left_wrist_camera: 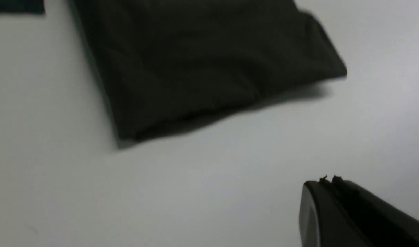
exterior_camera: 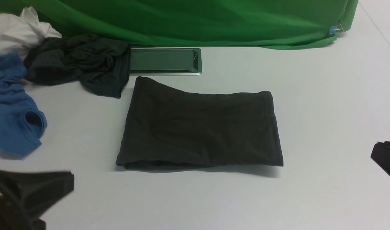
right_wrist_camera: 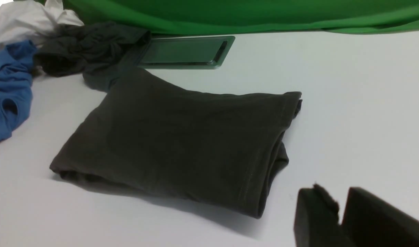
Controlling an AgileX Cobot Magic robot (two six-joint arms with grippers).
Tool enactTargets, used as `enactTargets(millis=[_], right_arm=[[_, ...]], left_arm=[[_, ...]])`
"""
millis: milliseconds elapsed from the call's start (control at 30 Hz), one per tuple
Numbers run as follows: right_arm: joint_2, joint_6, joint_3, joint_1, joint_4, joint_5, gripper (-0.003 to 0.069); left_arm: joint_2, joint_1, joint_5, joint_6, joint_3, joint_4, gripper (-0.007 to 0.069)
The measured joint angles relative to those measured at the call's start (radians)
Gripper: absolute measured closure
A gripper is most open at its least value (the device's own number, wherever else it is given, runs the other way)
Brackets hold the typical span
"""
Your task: Fold a long-sleeved shirt on a white desktop.
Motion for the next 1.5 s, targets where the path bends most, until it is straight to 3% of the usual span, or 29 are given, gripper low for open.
enactTargets(millis=[367, 567, 767, 1033, 1400, 1500], right_arm=[[0.000, 0.001, 0.000, 0.000, 0.000, 0.000, 0.0484], [0.000, 0.001, 0.000, 0.000, 0.001, 0.000, 0.0470], [0.000, 0.002, 0.000, 0.000, 0.002, 0.000, 0.0452], [-0.001, 0.002, 0.000, 0.000, 0.003, -0.003, 0.0439], [-0.001, 0.002, 0.001, 0.000, 0.003, -0.004, 0.0425], [-0.001, 0.002, 0.001, 0.000, 0.003, -0.004, 0.0423]], left_arm=[[-0.008, 0.000, -0.089, 0.040, 0.004, 0.154, 0.0606], [-0.101, 0.001, -0.280, 0.041, 0.079, 0.301, 0.0606], [-0.329, 0.001, -0.439, 0.036, 0.283, 0.379, 0.0606], [-0.506, 0.001, -0.458, 0.033, 0.562, 0.405, 0.0606], [-0.510, 0.084, -0.546, -0.108, 0.635, 0.405, 0.0606], [-0.512, 0.104, -0.554, -0.196, 0.644, 0.405, 0.0606]])
